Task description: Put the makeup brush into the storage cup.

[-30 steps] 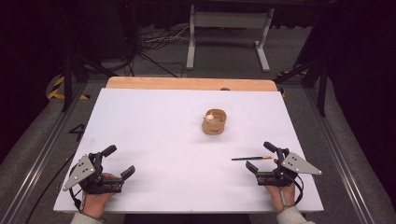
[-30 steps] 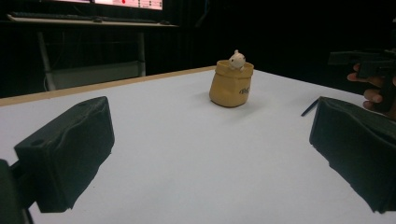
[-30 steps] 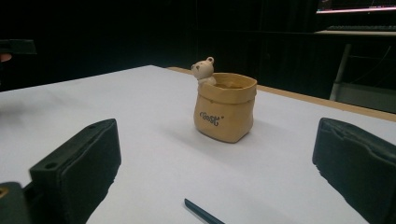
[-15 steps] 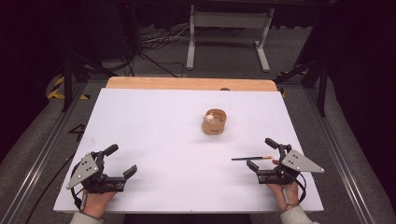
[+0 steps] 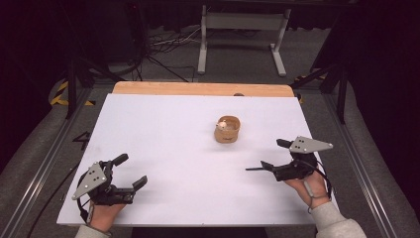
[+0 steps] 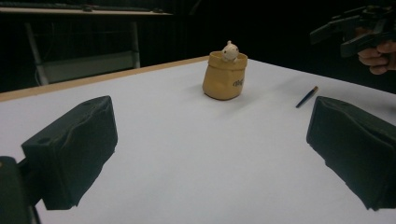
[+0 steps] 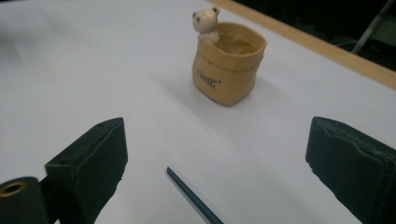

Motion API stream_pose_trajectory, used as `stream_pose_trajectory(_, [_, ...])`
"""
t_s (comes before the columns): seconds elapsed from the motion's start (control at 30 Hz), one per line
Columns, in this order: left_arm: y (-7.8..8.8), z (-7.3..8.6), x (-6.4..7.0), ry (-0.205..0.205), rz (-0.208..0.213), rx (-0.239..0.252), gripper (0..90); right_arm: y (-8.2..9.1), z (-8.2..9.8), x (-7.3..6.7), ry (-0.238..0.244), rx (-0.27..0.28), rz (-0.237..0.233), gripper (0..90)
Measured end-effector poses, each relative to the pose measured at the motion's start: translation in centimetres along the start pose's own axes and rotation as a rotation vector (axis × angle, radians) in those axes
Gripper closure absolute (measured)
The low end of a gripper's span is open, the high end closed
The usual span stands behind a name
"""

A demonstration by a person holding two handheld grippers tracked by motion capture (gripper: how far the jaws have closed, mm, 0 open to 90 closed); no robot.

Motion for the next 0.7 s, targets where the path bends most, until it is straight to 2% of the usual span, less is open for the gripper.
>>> stream_pose_trajectory(0.13, [0.0, 0.0, 0.1, -0.003, 0.002, -0.012, 2.9, -0.6, -0.4, 0.7, 0.008, -0.099, -0.015, 7.2])
stream_pose_trajectory(0.23, [0.1, 0.0, 0.1, -0.006, 0.0, -0.018, 2.9, -0.8, -0.5, 1.3, 0.013, -0.15, -0.024, 7.4])
stream_pose_trajectory(0.3, [0.1, 0.1, 0.1, -0.005, -0.001, -0.02, 2.9, -1.2, -0.6, 1.7, 0.029, -0.21, -0.049, 6.5])
stream_pose_trajectory(0.37, [0.0, 0.2, 0.0, 0.003, 0.011, -0.028, 2.9, -1.3, -0.7, 1.9, 0.051, -0.247, -0.058, 6.5])
stream_pose_trajectory(0.53, [-0.1, 0.3, 0.1, 0.006, 0.021, -0.032, 2.9, -1.5, -0.8, 2.1, 0.071, -0.3, -0.068, 6.6])
stream_pose_trajectory(0.7, [-0.1, 0.3, 0.1, 0.02, 0.048, -0.028, 2.9, -2.0, -1.0, 2.2, 0.103, -0.365, -0.088, 6.6])
Point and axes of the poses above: each handheld gripper's, and its own axes: y roughly backward along the jaws, z roughly out of its underside, x roughly to its right, the point moved 1 cm from there along -y, roughly forward along the jaws, and after that the axes turned 3 degrees about z, right-handed, at the moved point
